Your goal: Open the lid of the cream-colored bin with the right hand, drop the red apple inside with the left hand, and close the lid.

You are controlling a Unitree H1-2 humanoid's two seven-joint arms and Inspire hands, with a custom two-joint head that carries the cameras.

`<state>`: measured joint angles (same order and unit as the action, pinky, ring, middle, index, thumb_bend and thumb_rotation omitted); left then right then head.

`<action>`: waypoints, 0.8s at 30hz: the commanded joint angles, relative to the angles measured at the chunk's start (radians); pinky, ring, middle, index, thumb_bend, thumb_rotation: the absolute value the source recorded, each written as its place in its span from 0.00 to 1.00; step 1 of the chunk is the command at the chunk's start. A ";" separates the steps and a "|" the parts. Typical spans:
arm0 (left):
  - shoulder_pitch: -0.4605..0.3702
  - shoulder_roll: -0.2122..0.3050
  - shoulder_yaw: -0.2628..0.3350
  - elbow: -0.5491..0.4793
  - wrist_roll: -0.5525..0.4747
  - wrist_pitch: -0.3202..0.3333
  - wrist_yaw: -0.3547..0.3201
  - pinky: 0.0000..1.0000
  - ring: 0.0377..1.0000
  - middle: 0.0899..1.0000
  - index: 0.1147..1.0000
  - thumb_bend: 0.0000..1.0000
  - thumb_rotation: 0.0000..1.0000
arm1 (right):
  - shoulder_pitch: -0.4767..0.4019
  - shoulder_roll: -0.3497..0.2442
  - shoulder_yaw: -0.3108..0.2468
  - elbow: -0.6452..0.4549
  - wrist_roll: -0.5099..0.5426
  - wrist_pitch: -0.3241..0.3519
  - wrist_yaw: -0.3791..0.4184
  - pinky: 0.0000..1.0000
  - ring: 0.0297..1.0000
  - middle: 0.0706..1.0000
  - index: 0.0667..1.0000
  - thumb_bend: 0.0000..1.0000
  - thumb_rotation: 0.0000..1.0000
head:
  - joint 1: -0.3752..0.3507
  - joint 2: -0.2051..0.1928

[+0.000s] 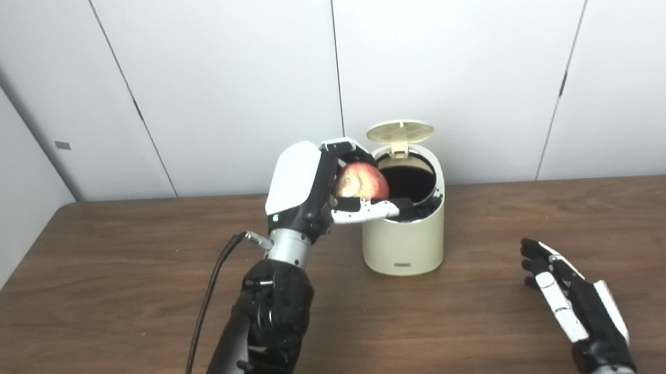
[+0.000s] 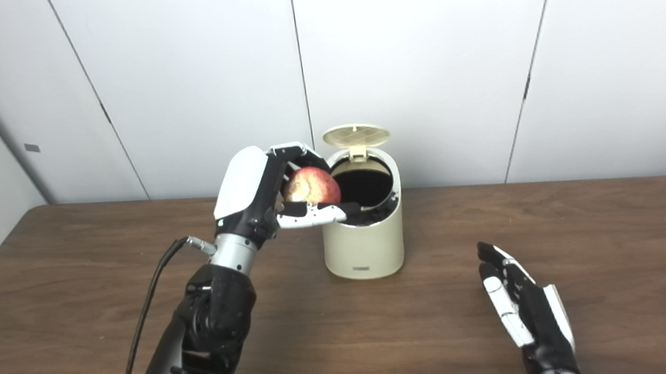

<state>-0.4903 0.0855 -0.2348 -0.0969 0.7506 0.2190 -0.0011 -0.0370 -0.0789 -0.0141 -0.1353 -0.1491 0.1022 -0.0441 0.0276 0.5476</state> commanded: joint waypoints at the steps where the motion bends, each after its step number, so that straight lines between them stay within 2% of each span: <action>1: -0.061 -0.013 0.002 0.006 0.009 -0.026 0.044 0.33 0.39 0.44 0.47 0.47 0.00 | -0.021 0.002 0.002 -0.029 -0.009 -0.049 -0.010 0.81 0.85 0.85 0.82 0.40 0.85 | 0.001 0.001; 11: -0.116 -0.035 -0.002 0.123 0.006 -0.030 0.104 0.33 0.37 0.45 0.44 0.47 0.00 | -0.020 0.007 0.014 -0.030 -0.023 -0.048 -0.016 0.80 0.85 0.85 0.83 0.42 0.86 | -0.007 0.001; 24: -0.159 -0.043 -0.006 0.206 -0.022 -0.055 0.150 0.34 0.38 0.43 0.46 0.47 0.00 | -0.023 0.014 0.016 -0.038 -0.032 -0.042 -0.017 0.78 0.85 0.85 0.83 0.41 0.87 | -0.013 -0.002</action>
<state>-0.5830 0.0469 -0.2409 0.1111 0.7315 0.2041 0.1137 -0.0356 -0.0682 0.0010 -0.1363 -0.1787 0.0916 -0.0554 0.0138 0.5446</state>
